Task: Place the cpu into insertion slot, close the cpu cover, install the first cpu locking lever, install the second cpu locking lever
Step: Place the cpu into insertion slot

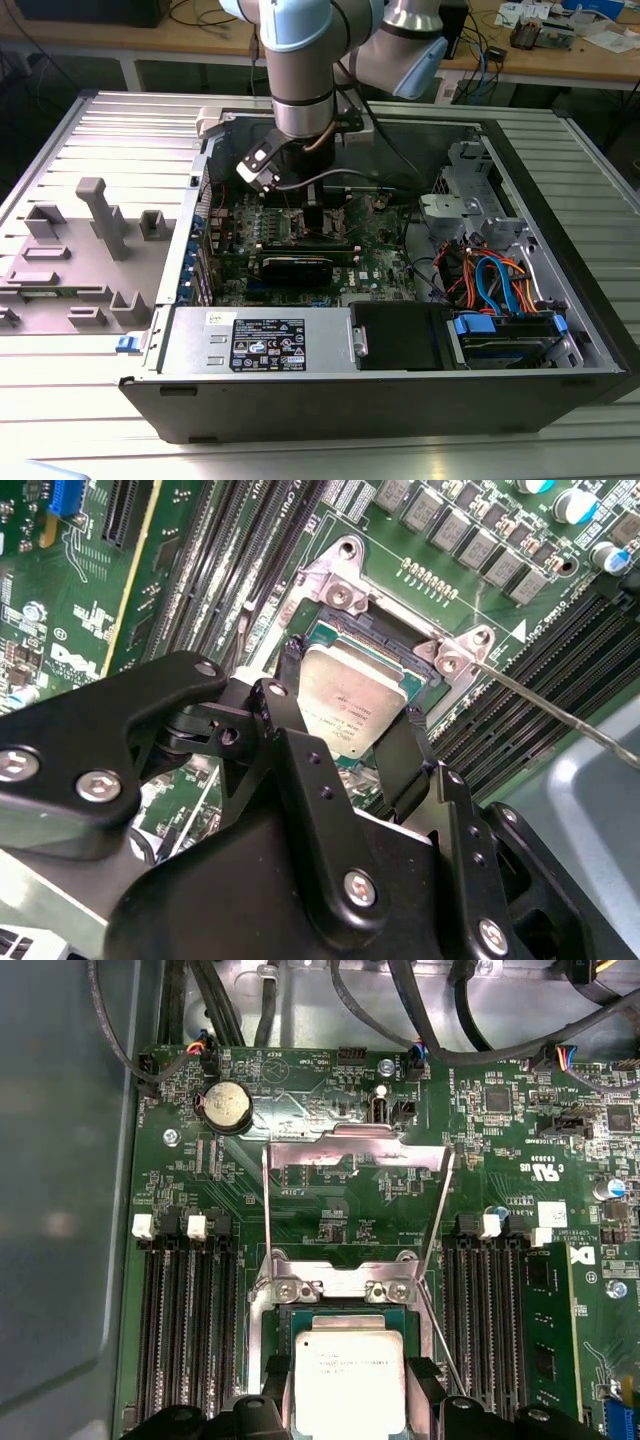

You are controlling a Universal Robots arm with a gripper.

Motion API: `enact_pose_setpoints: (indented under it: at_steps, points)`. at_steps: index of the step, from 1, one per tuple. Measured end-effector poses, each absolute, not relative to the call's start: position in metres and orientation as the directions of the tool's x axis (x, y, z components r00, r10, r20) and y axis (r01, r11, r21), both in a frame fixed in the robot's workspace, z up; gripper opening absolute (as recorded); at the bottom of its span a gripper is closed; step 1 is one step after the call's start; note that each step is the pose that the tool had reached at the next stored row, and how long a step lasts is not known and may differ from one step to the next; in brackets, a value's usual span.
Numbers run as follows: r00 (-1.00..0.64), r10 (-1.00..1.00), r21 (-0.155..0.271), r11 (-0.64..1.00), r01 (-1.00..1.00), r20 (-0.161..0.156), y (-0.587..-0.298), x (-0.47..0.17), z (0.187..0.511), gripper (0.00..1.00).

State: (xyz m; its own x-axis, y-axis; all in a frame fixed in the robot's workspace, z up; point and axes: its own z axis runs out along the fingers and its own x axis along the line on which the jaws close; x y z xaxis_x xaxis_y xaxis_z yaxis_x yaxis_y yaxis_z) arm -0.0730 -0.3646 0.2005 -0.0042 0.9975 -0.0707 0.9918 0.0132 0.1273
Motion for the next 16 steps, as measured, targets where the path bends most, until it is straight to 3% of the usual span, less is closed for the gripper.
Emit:
enact_pose_setpoints:
  at_steps: [16]
  points:
    - [-0.003,0.998,0.141,0.012,0.990,-0.060,-0.3646,-0.0750,0.2018,0.54]
